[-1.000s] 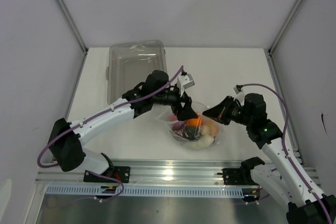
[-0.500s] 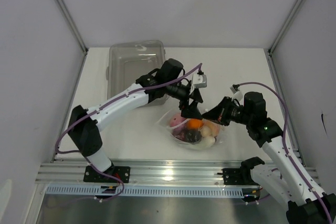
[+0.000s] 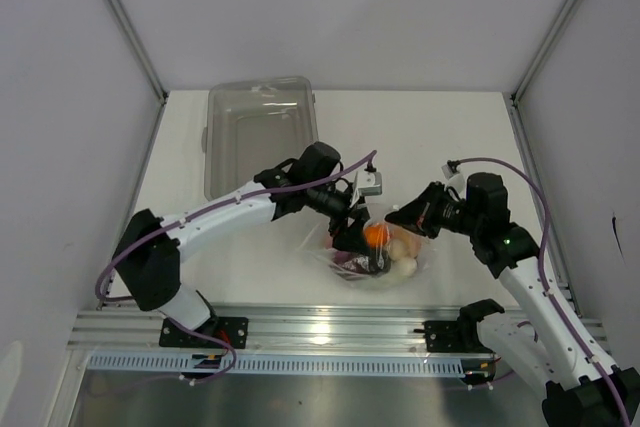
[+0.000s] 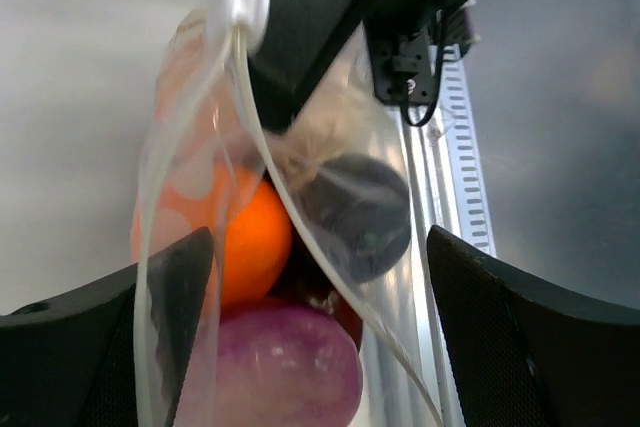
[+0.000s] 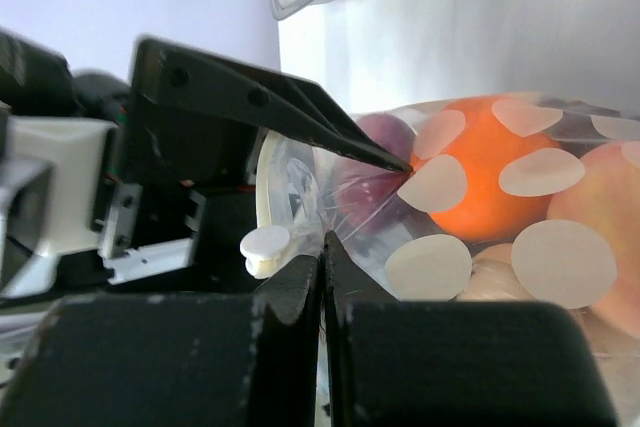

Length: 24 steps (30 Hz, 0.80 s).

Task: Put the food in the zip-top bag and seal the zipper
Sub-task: Zip the zipper food storage bag at the center of the board.

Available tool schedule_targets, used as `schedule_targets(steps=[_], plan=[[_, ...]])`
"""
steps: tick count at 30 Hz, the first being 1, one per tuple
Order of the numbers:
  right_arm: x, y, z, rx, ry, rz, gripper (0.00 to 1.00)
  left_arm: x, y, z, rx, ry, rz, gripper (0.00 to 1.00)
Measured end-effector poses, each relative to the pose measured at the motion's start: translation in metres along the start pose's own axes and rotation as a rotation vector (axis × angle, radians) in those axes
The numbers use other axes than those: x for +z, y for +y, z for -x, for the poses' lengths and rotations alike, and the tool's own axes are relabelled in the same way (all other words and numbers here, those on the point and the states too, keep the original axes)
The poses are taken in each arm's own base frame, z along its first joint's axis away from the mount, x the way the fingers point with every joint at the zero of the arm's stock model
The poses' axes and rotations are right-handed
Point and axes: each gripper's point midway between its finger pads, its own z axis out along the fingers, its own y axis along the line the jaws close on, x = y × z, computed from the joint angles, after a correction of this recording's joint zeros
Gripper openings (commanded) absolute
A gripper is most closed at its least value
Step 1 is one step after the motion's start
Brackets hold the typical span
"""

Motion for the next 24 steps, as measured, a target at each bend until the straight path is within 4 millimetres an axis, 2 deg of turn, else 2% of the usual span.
schedule_targets(steps=[3, 5, 7, 8, 10, 11, 12, 13, 14, 17, 24], plan=[[0.000, 0.001, 0.001, 0.040, -0.005, -0.001, 0.00, -0.004, 0.002, -0.009, -0.008, -0.014, 0.086, 0.80], [0.000, 0.002, 0.002, 0.064, -0.008, 0.000, 0.00, -0.004, 0.004, -0.008, -0.011, -0.019, 0.116, 0.75], [0.000, 0.003, 0.003, 0.086, -0.010, -0.001, 0.00, -0.002, 0.005, -0.005, -0.005, -0.031, 0.151, 0.66], [0.000, 0.003, 0.003, 0.094, -0.011, -0.001, 0.00, -0.001, 0.006, -0.003, -0.004, -0.035, 0.163, 0.50], [0.000, 0.003, 0.003, 0.102, -0.012, -0.003, 0.00, 0.000, 0.006, -0.002, -0.012, -0.045, 0.185, 0.37], [0.000, 0.002, 0.003, 0.103, -0.012, -0.006, 0.00, 0.001, 0.006, -0.001, -0.016, -0.047, 0.193, 0.24], [0.000, 0.001, 0.003, 0.095, -0.011, -0.008, 0.03, 0.002, 0.007, 0.000, -0.021, -0.049, 0.197, 0.17], [0.000, 0.000, 0.002, 0.088, -0.010, -0.011, 0.09, 0.002, 0.007, -0.001, -0.027, -0.049, 0.198, 0.10], [-0.001, -0.001, 0.002, 0.073, -0.009, -0.015, 0.24, 0.002, 0.006, -0.001, -0.035, -0.045, 0.196, 0.01], [-0.002, -0.006, 0.002, -0.009, -0.002, -0.047, 0.37, 0.006, 0.002, -0.004, -0.070, -0.014, 0.156, 0.00], [-0.014, -0.009, 0.008, -0.231, -0.019, -0.097, 0.37, 0.011, -0.007, -0.007, -0.144, 0.014, 0.026, 0.01]])
